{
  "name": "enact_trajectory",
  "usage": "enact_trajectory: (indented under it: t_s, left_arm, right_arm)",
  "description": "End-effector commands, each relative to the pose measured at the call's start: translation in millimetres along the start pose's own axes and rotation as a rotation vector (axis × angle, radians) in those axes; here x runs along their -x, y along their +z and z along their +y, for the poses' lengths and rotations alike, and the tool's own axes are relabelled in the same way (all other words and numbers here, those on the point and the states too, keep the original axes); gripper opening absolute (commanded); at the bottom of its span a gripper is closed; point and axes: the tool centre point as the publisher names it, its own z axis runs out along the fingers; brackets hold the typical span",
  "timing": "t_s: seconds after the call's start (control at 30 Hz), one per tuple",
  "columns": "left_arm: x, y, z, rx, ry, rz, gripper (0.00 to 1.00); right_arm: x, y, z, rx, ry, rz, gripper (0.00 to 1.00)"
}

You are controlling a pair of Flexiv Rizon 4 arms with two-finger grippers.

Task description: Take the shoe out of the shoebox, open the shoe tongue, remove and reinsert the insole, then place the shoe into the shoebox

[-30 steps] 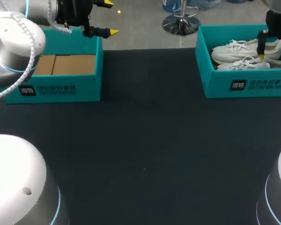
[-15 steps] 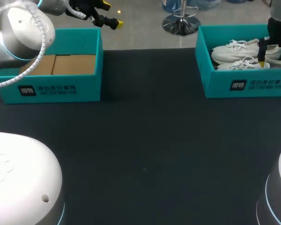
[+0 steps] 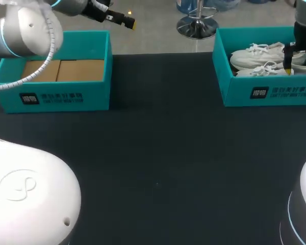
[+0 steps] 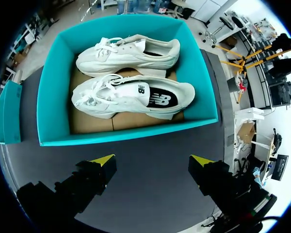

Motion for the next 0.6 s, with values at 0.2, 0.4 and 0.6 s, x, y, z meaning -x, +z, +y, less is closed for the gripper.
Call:
enact_trajectory:
  t_s: [0.2,0.4,0.6]
  left_arm:
    - [2.3,15.9,3.5,0.265,-0.261,-0.191,1.0]
    - [5.9,25.8,14.4,0.352,-0.301,-0.174,1.0]
    - [8.8,34.1,27.6,0.384,-0.309,-0.209,1.0]
  right_arm:
    - [7.7,2.0,-3.4,0.006,-0.006,0.045,1.0]
    - [18.3,6.1,-7.9,0.007,-0.015,0.077,1.0]
    - [27.0,8.4,-15.1,-0.004,-0.036,0.08,1.0]
